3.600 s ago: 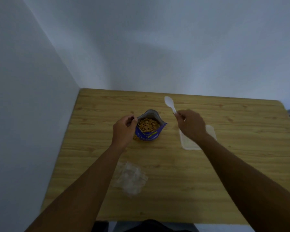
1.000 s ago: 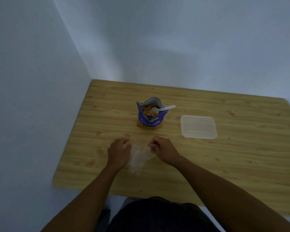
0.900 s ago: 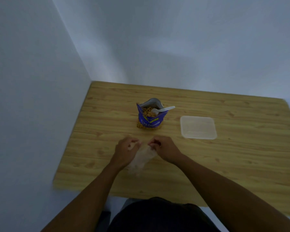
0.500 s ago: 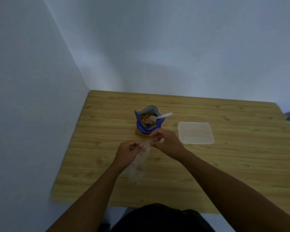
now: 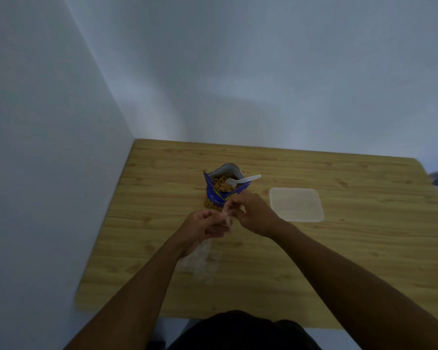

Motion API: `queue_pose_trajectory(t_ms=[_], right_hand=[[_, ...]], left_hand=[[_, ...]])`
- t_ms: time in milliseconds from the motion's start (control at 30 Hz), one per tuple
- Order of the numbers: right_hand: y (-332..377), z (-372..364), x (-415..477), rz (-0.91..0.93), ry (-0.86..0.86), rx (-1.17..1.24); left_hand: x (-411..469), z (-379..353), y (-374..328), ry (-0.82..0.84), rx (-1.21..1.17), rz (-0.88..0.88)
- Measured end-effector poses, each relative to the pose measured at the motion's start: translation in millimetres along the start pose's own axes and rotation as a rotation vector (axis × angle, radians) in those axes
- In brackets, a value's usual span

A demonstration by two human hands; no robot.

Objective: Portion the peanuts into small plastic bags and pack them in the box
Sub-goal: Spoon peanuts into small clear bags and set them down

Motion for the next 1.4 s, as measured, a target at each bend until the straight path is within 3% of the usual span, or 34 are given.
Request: queue_pose_trajectory(t_ms=[400,733,933,1100,1233,1400], right_hand=[[2,5,1,0.039,0.027,0.094],[-17,-3,3,0.005,0.150,0.035],[-32,-13,2,-0.252,0.311,0.130],[-41,-15,6,-0.363,0.229,0.299],[-39,-18,14,-0.319,0.228,0.249],[-23,-15,21,-0.236,0.250,0.190]], left_hand=[[3,-10,7,0.049,-0.012,0.179],[8,-5,-9,0.009,0.172,-0.010],[8,-6,-33,-0.033,0.503,-0.221],[8,-6,-48,-0.155,0.704,-0.363],[8,2,-47,-0.194,0.715,-0.326],[6,-3,-65,-0.165,0.835,-0.488]])
Point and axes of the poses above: each hand's wrist, its own x-axis towards the middle knuckle, its own z-axis out of the back of the hand, y = z × x, the point moved 10 cm from there along x, towards the middle knuckle, and after that the axes turned 6 degrees about -z, right-handed, at the moved point
